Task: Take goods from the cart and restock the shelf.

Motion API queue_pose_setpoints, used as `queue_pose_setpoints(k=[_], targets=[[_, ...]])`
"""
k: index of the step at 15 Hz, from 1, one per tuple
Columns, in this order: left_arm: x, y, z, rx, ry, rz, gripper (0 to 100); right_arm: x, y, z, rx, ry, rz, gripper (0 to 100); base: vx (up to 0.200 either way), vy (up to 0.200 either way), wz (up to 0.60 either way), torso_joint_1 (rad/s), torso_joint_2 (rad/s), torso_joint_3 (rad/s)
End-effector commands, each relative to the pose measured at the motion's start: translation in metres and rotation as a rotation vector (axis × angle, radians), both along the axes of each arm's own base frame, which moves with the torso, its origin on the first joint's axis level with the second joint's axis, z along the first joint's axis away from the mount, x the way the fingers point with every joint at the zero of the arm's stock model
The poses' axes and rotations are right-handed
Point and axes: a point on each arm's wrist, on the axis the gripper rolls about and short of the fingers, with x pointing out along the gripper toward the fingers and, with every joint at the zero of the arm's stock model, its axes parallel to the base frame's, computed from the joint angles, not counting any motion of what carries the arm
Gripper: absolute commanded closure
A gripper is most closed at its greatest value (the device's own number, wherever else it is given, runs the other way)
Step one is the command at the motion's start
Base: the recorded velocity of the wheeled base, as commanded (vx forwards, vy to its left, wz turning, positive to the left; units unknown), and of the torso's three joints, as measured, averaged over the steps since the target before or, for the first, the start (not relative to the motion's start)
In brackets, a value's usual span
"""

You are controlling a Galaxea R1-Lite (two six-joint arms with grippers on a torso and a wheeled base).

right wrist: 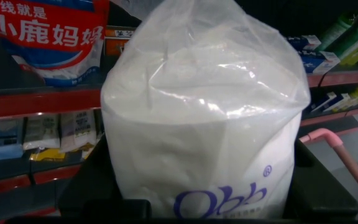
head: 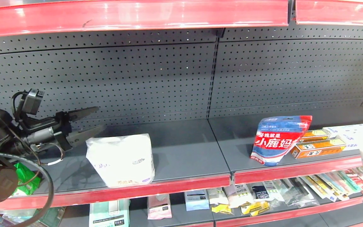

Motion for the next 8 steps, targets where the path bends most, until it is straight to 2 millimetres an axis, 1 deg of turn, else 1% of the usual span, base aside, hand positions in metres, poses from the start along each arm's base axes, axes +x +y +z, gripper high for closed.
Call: queue_pose_setpoints(k=[1,3,6,7,8], targets=[[0.002,0.001,0.013,-0.011,-0.029,0.008,0,0.001,0.000,-0.001,0.001,0.006,0.000,100,0.000,0.000,0.00,0.000,0.00,0.000],[0.007,0.002,0.020,-0.027,-0.048,0.041,0,0.001,0.000,-0.001,0.001,0.009,0.000,100,0.000,0.000,0.00,0.000,0.00,0.000],[0.011,0.002,0.020,-0.061,-0.052,0.161,0,0.002,0.000,0.000,0.001,0.008,0.001,100,0.000,0.000,0.00,0.000,0.00,0.000],[0.011,0.002,0.020,-0.061,-0.052,0.161,0,0.002,0.000,0.000,0.001,0.008,0.001,100,0.000,0.000,0.00,0.000,0.00,0.000],[0.013,0.004,0.023,-0.085,-0.064,0.255,0,0.002,0.000,0.001,0.001,0.005,0.004,100,0.000,0.000,0.00,0.000,0.00,0.000]])
